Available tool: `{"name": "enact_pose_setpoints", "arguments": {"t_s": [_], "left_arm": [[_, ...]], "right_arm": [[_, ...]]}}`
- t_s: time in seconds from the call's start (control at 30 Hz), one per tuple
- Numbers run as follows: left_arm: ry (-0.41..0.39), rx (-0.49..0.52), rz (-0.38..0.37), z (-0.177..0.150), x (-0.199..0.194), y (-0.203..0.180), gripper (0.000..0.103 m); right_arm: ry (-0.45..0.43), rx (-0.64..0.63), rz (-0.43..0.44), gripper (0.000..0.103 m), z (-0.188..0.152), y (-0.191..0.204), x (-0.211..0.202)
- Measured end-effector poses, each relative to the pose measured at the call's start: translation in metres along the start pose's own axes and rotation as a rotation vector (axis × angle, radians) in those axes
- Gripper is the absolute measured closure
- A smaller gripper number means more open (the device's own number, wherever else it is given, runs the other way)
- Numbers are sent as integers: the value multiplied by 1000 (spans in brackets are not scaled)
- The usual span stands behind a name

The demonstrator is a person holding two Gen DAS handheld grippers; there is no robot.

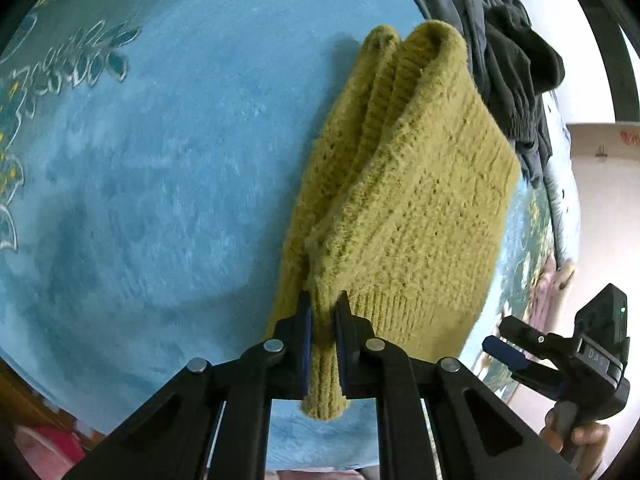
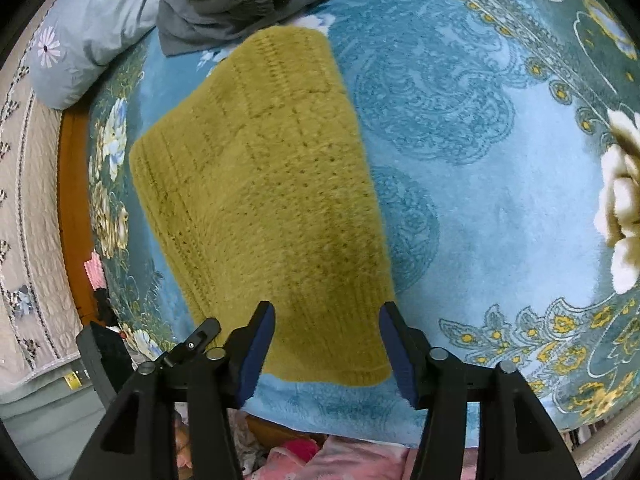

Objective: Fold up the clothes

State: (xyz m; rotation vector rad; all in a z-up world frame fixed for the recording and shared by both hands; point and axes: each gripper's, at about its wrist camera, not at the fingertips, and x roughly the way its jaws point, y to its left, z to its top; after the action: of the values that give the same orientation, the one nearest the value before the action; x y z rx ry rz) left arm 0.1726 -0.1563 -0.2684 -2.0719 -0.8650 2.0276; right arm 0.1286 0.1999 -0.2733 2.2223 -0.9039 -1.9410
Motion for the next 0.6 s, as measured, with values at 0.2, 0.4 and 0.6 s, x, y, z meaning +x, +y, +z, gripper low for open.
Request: {"name": "enact_pose_setpoints", "arguments": {"t_s": [0.2,0.4,0.6], "left_arm": [[-5,-27,-4,-9,1,5,92],[8,-67,83,-16,10,14,91],[33,-211,165,-22,8,52,97]], "right_arm": [[9,30,51,38,-7,-21,8],[49,26,110,34,-13,-35,31],[58,26,151,34,-15,-47,55]]}}
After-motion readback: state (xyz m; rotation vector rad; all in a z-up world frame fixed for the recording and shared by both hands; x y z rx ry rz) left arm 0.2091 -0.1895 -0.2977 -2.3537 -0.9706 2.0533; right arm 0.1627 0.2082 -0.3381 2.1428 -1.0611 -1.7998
